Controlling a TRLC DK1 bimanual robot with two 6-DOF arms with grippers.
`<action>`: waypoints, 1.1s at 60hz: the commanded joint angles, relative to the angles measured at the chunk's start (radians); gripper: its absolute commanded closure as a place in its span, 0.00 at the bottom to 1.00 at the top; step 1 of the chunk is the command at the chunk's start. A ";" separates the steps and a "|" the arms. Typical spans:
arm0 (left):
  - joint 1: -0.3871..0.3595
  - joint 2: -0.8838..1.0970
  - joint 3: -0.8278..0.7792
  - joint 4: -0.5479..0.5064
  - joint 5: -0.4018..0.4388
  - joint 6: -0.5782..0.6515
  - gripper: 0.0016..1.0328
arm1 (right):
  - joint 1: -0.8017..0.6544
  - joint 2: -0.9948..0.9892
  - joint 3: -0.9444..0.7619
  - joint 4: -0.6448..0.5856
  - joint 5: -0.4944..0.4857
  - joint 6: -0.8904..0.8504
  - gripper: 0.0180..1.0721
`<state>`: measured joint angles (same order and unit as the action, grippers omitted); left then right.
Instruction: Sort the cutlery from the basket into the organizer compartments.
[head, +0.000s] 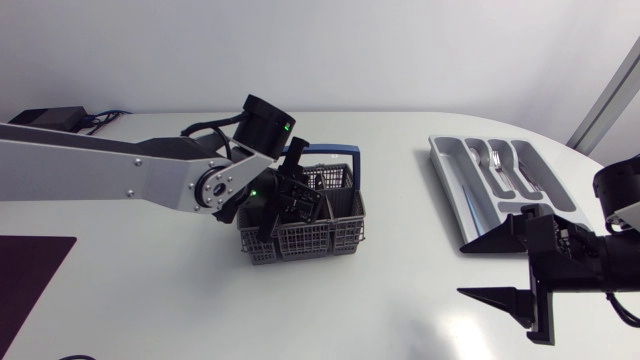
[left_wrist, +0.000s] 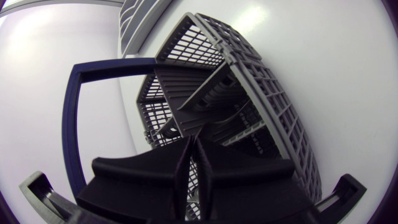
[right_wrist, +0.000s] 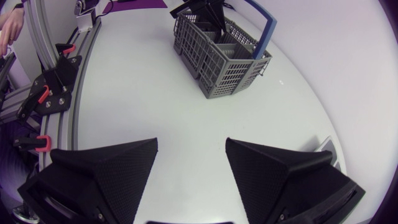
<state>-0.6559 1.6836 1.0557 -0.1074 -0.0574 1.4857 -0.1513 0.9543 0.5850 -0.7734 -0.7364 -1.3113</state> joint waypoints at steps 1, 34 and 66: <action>-0.014 -0.004 0.007 -0.032 0.010 -0.022 0.97 | 0.009 -0.015 -0.036 0.000 0.002 0.012 0.23; -0.070 -0.251 0.026 -0.118 -0.082 -0.067 0.97 | 0.093 -0.203 -0.059 -0.037 0.014 0.129 0.21; -0.226 -0.170 0.425 -0.597 -0.200 -0.831 0.97 | 0.598 -0.500 -0.128 0.283 0.436 0.687 0.21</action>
<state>-0.8742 1.4593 1.4319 -0.6693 -0.2649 0.7948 0.3904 0.4637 0.4862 -0.5236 -0.3477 -0.7094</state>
